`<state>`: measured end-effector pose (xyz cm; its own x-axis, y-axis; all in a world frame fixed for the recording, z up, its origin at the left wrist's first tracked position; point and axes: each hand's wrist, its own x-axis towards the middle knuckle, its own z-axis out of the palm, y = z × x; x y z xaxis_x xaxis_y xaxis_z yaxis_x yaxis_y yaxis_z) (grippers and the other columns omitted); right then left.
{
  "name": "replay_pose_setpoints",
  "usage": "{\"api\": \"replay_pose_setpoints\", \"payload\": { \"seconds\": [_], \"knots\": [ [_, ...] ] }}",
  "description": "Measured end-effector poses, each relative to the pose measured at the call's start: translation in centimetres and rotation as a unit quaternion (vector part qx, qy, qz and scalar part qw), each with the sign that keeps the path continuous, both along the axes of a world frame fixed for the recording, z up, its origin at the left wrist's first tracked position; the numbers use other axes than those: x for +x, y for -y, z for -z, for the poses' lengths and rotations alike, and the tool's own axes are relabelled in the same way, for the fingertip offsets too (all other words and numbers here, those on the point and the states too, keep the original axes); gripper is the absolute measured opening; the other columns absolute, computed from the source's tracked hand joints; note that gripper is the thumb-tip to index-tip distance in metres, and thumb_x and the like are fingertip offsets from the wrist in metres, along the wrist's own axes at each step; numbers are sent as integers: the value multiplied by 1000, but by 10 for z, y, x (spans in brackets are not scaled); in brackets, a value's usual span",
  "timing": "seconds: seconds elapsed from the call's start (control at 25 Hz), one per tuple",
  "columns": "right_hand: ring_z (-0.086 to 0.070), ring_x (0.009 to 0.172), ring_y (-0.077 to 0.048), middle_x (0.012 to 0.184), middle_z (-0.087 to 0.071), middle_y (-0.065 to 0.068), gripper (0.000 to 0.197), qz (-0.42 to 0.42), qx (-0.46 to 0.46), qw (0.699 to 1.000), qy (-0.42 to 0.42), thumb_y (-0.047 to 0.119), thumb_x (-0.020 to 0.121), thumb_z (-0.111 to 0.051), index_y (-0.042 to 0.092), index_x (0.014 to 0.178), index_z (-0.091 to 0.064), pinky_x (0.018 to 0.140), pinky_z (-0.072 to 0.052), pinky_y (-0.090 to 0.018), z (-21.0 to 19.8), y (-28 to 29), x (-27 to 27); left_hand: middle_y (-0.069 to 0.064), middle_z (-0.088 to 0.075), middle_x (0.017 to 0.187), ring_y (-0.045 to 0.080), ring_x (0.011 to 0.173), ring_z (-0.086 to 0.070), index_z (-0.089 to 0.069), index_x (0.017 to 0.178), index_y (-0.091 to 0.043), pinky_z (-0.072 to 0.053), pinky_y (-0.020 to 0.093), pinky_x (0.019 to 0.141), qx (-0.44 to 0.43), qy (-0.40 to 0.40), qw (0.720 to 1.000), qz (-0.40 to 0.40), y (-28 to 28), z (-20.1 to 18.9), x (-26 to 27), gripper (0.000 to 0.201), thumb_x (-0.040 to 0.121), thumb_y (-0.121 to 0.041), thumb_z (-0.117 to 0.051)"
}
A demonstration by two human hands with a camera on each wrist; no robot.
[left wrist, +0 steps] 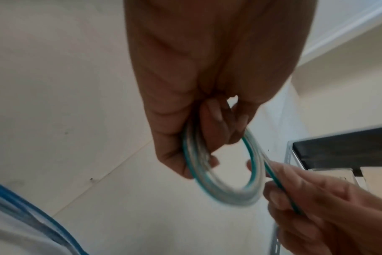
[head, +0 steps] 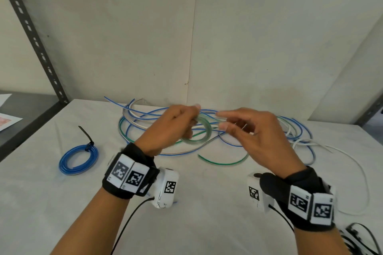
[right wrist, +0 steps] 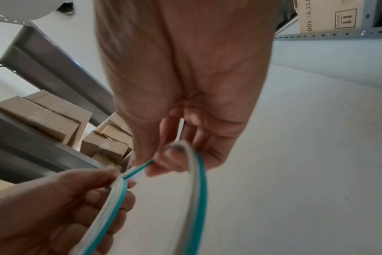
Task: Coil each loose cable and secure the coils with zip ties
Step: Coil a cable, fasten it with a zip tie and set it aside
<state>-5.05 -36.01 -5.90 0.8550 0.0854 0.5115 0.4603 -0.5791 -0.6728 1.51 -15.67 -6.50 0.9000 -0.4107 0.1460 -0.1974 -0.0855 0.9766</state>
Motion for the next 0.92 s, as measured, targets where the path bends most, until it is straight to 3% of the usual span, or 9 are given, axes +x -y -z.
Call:
{"api": "replay_pose_setpoints", "payload": {
  "seconds": [0.16,0.32,0.52,0.64,0.8,0.92],
  "knots": [
    [-64,71,-10,85,-74,10,10,31,120,990,70,19,90,-73,27,95,-76,67,-51,-25,-2,0,2,-8,-20,50,9,41,-17,-28,64,-21,-41,27,51,-238,-113,964,-35,-13,-17,8,44,107,-22,-34],
    [-60,65,-7,75,-69,-1,6,-40,225,973,-21,5,89,-72,10,91,-72,64,-48,-18,4,-31,0,-7,-19,47,9,40,-17,-32,55,-20,-39,25,49,-354,-151,923,-6,-16,-26,3,50,105,-26,-32],
    [-52,66,-10,71,-63,-3,18,-57,260,963,-29,15,89,-74,14,74,-64,64,-45,-23,14,-57,-1,-8,-19,45,13,46,-10,-34,52,-21,-37,24,49,-398,-172,901,11,-8,-27,-3,52,104,-27,-31],
    [-57,68,-9,72,-67,-1,19,-49,274,960,-18,16,87,-76,21,72,-65,67,-48,-23,13,-59,-3,-7,-14,47,15,48,-8,-35,51,-21,-36,24,50,-407,-172,897,5,-1,-27,-7,53,104,-26,-30],
    [-62,68,-8,75,-72,3,4,-26,308,951,-8,14,86,-76,15,86,-72,66,-51,-20,14,-62,-4,-8,-16,46,13,45,-10,-33,53,-21,-36,25,50,-418,-170,892,12,5,-26,-11,51,103,-25,-27],
    [-61,66,-6,77,-73,9,10,4,316,948,25,18,87,-73,20,97,-75,65,-51,-21,14,-67,-5,-7,-19,45,11,42,-15,-34,52,-21,-41,24,50,-441,-164,883,7,14,-24,-16,51,102,-21,-23]
  ]
}}
